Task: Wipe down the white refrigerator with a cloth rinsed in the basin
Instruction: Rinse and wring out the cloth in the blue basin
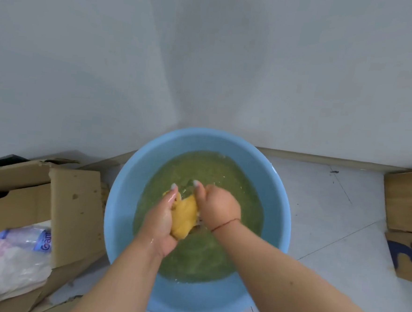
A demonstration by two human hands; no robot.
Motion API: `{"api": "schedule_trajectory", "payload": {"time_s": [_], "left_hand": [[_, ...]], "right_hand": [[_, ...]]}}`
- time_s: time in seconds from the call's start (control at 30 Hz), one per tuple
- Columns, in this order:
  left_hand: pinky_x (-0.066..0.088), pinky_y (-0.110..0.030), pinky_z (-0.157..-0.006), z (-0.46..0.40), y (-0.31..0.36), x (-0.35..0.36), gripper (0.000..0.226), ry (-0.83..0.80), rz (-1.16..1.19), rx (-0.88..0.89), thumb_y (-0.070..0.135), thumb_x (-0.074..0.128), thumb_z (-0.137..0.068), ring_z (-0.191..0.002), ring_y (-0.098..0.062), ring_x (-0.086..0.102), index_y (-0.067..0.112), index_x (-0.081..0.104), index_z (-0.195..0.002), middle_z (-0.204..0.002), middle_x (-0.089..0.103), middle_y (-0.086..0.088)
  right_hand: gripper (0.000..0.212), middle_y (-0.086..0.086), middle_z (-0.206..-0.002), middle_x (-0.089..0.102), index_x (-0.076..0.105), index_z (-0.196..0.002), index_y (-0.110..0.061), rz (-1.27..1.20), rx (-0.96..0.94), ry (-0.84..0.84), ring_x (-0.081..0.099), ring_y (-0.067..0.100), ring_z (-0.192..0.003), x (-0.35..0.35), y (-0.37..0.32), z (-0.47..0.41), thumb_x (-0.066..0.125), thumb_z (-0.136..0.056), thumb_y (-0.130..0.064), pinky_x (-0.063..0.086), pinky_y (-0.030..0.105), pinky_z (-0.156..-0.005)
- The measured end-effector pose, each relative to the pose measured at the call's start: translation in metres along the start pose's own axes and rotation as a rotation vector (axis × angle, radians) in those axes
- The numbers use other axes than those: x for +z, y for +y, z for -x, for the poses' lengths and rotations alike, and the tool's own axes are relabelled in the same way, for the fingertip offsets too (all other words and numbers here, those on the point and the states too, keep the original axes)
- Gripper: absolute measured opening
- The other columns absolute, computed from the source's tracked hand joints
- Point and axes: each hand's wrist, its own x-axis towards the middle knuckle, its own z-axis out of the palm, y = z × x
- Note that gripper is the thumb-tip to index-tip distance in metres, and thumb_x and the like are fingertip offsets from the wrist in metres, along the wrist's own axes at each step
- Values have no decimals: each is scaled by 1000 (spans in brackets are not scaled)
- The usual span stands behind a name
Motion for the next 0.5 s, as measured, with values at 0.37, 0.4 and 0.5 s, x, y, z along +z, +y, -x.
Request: {"api": "schedule_trajectory", "payload": {"time_s": [0.37, 0.4, 0.5], "left_hand": [[32, -58, -109, -6, -20, -39, 75, 152, -400, -42, 41, 57, -95, -142, -32, 31, 43, 10, -152, -159, 23, 3], [33, -59, -106, -3, -19, -36, 75, 98, -330, -83, 39, 57, -96, -139, -33, 33, 45, 8, -152, -156, 27, 3], [44, -59, -98, -4, -16, -30, 65, 10, -83, -184, 40, 55, -96, -121, -34, 51, 50, 19, -149, -140, 43, 2]], "right_hand": [[58, 16, -137, 41, 21, -146, -28, 143, 238, -298, 47, 36, -120, 39, 55, -9, 45, -95, -20, 45, 42, -94], [54, 14, -133, 47, 28, -146, -24, 10, 271, -295, 49, 35, -119, 45, 48, -9, 45, -94, -17, 45, 35, -93], [41, 5, -108, 56, 46, -136, -21, -253, 276, -305, 55, 28, -112, 52, 18, 5, 44, -95, -23, 44, 36, -98]]}}
